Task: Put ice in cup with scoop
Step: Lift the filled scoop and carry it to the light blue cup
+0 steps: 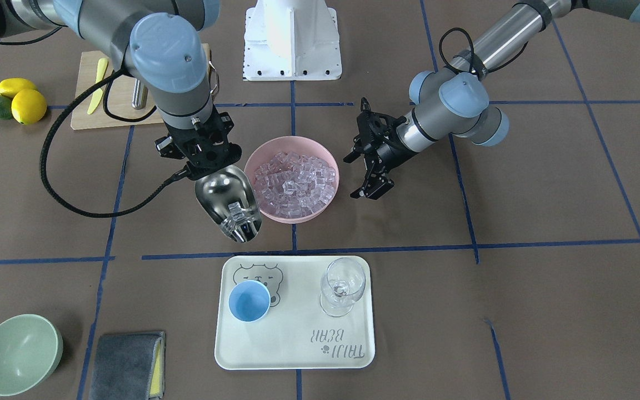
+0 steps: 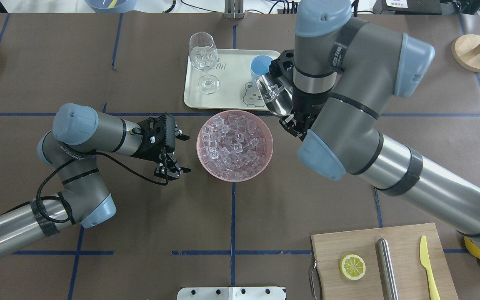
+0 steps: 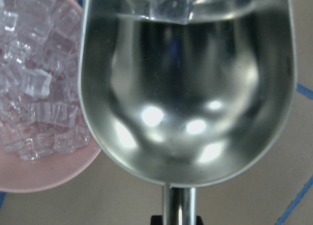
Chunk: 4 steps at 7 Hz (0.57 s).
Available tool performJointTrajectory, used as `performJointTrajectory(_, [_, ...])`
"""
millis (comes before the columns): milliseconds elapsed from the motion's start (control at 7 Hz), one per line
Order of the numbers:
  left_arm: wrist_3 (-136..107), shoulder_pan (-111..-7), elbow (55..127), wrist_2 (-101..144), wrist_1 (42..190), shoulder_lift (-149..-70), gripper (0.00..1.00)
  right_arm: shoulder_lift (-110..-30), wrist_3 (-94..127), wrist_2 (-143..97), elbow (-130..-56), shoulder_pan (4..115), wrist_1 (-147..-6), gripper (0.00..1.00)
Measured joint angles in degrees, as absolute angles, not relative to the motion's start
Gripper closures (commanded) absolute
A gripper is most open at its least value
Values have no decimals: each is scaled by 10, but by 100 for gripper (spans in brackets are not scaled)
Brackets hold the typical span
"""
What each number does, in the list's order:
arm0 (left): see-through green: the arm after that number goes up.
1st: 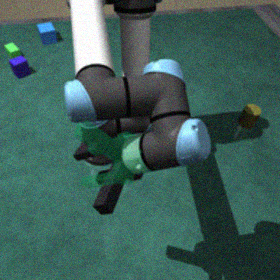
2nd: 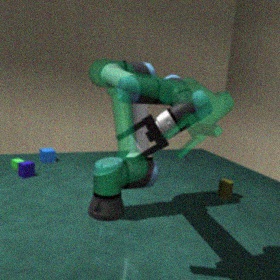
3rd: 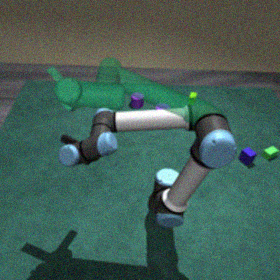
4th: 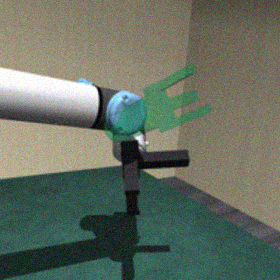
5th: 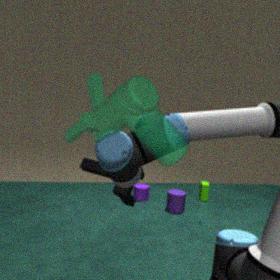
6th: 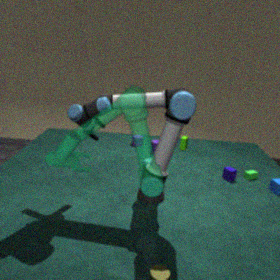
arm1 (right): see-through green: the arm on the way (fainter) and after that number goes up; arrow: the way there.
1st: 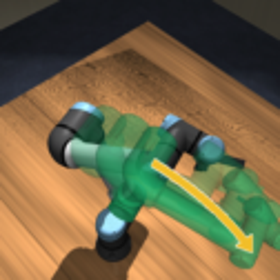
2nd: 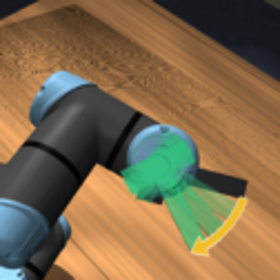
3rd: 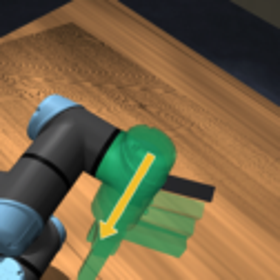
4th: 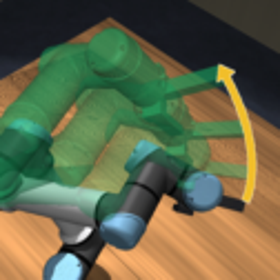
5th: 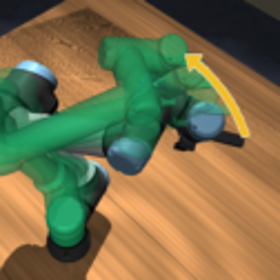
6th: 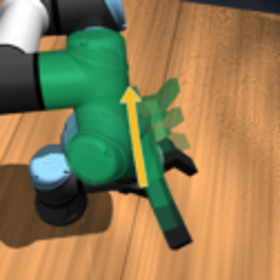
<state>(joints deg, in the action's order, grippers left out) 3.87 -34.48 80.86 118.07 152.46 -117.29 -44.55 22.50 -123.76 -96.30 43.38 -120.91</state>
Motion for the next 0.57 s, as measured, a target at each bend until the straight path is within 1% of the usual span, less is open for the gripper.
performJointTrajectory(286, [39, -346, 809, 1180, 1525, -1173, 0, -393, 161, -1254, -870, 460, -1215, 100])
performJointTrajectory(571, [39, -348, 809, 1180, 1525, -1172, 0, -346, 65, -1240, -808, 471, -1266, 100])
